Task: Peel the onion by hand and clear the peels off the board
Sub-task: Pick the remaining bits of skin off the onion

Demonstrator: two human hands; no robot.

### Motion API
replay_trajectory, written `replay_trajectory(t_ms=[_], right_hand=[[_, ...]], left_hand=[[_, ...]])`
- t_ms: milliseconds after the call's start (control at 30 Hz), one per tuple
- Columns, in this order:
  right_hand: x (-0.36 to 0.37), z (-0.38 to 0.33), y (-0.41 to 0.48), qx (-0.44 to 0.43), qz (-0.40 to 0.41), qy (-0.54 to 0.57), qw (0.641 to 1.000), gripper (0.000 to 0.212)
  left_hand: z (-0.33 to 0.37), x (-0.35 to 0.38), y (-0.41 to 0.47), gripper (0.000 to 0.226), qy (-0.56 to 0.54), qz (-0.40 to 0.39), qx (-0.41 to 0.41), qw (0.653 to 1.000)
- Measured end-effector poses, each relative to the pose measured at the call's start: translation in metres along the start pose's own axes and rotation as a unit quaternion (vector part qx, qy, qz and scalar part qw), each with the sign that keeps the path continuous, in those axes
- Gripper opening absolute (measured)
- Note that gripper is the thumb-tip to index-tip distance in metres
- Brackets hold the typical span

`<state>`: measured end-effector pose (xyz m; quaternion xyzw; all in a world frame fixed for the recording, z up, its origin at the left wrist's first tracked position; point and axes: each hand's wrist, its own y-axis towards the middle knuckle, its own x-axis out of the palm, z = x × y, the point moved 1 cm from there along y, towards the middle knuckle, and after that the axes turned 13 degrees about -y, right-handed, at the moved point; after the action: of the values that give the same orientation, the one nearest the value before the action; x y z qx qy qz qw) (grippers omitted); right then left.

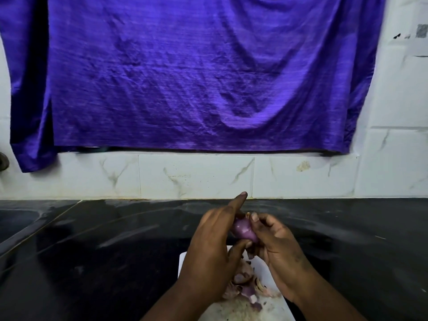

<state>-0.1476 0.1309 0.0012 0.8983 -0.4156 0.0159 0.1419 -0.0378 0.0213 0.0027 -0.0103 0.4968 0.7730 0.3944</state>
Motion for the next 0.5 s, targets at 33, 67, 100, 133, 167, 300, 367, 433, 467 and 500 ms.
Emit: replay_trajectory(t_ms=[33, 67, 100, 133, 167, 300, 367, 433, 467, 500], right_hand=[[0.000, -0.001, 0.000, -0.004, 0.010, -0.011, 1.000, 0.054], [-0.001, -0.001, 0.000, -0.007, 0.016, -0.022, 1.000, 0.057], [-0.002, -0.002, -0.001, -0.008, 0.019, -0.029, 0.999, 0.058], [-0.004, -0.003, -0.001, -0.009, 0.024, -0.035, 0.999, 0.059], [-0.006, -0.003, -0.001, -0.011, 0.030, -0.045, 0.998, 0.060], [-0.005, -0.004, -0.002, -0.044, 0.028, -0.083, 0.995, 0.057], [-0.005, -0.005, -0.004, -0.051, 0.018, -0.081, 0.995, 0.056], [-0.005, -0.005, -0.004, -0.049, 0.009, -0.085, 0.995, 0.059], [-0.004, -0.005, -0.004, -0.047, 0.009, -0.089, 0.995, 0.059], [-0.004, -0.004, -0.004, -0.045, 0.012, -0.097, 0.994, 0.059]], left_hand=[[0.000, 0.001, 0.000, 0.088, -0.009, -0.006, 0.001, 1.000], [0.001, 0.001, -0.001, 0.089, -0.018, -0.015, 0.001, 1.000], [0.002, 0.002, -0.002, 0.089, -0.027, -0.024, 0.001, 0.999], [0.002, 0.004, -0.002, 0.089, -0.035, -0.033, 0.000, 0.999], [0.002, 0.005, -0.003, 0.091, -0.044, -0.043, -0.001, 0.998], [0.002, 0.009, -0.006, 0.103, -0.093, -0.070, -0.015, 0.993], [0.000, 0.010, -0.007, 0.106, -0.111, -0.073, -0.020, 0.991], [-0.002, 0.011, -0.007, 0.109, -0.121, -0.077, -0.024, 0.989], [-0.003, 0.011, -0.006, 0.111, -0.124, -0.078, -0.026, 0.989], [-0.004, 0.012, -0.006, 0.113, -0.124, -0.078, -0.029, 0.989]])
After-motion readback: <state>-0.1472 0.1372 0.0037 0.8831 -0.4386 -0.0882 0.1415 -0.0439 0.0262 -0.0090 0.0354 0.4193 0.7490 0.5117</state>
